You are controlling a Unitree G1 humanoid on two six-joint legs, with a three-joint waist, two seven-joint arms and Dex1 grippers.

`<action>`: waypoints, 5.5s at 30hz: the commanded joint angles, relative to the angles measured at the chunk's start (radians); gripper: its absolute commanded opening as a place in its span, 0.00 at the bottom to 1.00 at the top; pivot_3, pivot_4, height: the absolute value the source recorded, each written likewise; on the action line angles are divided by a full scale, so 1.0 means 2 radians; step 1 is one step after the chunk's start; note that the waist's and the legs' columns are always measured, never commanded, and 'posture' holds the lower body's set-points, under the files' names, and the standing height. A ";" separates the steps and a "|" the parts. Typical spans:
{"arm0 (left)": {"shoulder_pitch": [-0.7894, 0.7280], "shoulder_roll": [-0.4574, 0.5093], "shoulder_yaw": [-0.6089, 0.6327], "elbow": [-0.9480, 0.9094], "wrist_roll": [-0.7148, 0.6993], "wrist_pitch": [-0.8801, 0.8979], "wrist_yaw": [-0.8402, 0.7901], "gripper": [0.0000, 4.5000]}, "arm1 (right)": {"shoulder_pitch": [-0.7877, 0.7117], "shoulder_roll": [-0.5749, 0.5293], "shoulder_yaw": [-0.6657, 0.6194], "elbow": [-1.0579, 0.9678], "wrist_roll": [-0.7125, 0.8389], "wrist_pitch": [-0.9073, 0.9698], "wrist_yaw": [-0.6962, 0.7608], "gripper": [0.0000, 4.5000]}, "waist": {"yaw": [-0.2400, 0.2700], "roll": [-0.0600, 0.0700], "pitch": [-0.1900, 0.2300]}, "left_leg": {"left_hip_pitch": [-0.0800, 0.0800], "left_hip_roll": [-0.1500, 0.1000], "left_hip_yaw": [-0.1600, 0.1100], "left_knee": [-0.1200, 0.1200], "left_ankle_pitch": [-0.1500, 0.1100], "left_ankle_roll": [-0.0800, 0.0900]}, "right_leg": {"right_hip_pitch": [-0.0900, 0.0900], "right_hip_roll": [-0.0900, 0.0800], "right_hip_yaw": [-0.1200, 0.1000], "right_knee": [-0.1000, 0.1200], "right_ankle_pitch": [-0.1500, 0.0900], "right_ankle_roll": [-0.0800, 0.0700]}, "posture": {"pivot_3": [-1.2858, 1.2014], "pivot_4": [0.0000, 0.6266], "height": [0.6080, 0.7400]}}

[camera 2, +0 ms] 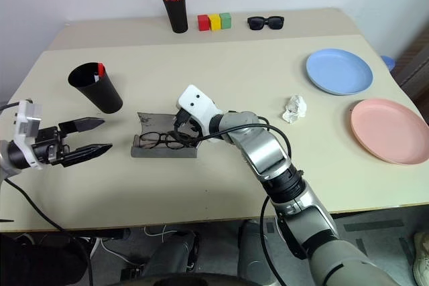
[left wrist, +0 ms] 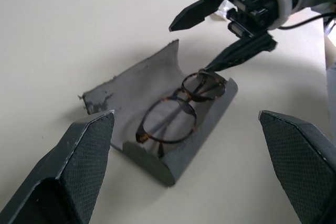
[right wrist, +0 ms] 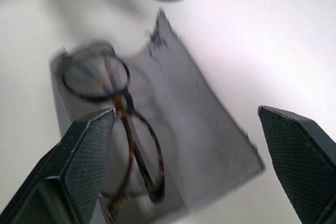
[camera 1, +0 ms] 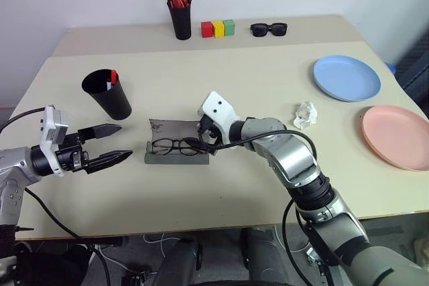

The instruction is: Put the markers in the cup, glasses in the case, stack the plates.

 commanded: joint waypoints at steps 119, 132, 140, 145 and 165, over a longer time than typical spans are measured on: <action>-0.163 -0.099 -0.197 -0.088 0.131 0.254 0.221 0.01 | 0.119 -0.161 -0.179 -0.081 0.228 -0.159 0.124 1.00 | 0.004 0.000 0.000 | 0.000 0.001 0.000 0.001 0.000 -0.001 | 0.002 0.001 0.000 -0.001 0.001 0.000 | 0.52 0.24 1.00; -0.113 -0.059 -0.174 -0.160 0.102 0.275 0.234 0.01 | 0.105 -0.157 -0.168 -0.062 0.210 -0.175 0.124 1.00 | 0.003 -0.001 0.000 | 0.000 0.002 0.001 0.001 0.000 -0.001 | 0.002 0.001 0.000 -0.001 0.001 -0.001 | 0.52 0.24 1.00; -0.083 -0.058 -0.169 -0.166 0.102 0.265 0.248 0.01 | 0.101 -0.157 -0.165 -0.060 0.204 -0.175 0.126 1.00 | 0.003 0.000 0.000 | 0.001 0.003 0.001 0.001 0.000 -0.001 | 0.002 0.001 0.000 -0.001 0.001 -0.001 | 0.52 0.24 1.00; -0.126 -0.119 -0.117 -0.146 0.073 0.190 0.264 0.01 | 0.095 -0.151 -0.175 -0.044 0.190 -0.189 0.107 1.00 | 0.005 -0.001 0.000 | 0.000 0.003 0.001 0.001 0.000 -0.001 | 0.002 0.001 0.000 -0.001 0.001 -0.001 | 0.52 0.24 1.00; -0.232 -0.156 -0.117 -0.034 -0.005 0.064 0.079 1.00 | 0.131 -0.298 -0.333 0.130 0.052 -0.091 -0.107 1.00 | 0.003 -0.001 0.000 | 0.000 0.002 0.002 0.001 0.000 -0.001 | 0.002 0.002 0.000 -0.003 0.002 -0.002 | 0.52 0.24 1.00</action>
